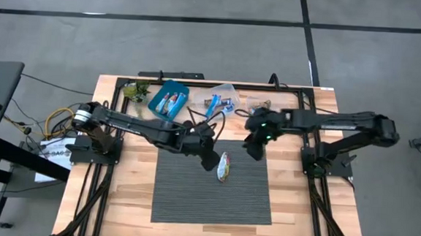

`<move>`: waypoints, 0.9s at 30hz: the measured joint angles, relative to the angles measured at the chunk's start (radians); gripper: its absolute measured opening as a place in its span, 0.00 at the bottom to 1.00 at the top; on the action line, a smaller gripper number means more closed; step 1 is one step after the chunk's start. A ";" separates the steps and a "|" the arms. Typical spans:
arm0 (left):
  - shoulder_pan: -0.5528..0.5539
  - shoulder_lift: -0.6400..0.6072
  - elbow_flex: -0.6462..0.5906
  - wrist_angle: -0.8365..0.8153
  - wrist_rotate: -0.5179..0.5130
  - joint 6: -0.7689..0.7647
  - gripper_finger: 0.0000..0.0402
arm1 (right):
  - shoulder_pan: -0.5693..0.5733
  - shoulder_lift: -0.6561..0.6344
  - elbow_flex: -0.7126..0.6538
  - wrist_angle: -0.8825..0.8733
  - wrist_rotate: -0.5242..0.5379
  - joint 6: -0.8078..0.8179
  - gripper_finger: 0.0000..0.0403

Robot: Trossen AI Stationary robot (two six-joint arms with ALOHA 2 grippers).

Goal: Pick and place Granola Bars by type
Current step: Put the red granola bar into the blue bin

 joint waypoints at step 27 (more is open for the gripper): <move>0.070 -0.755 -0.860 0.500 0.190 0.265 0.03 | 0.157 0.477 0.139 0.200 0.142 0.712 0.26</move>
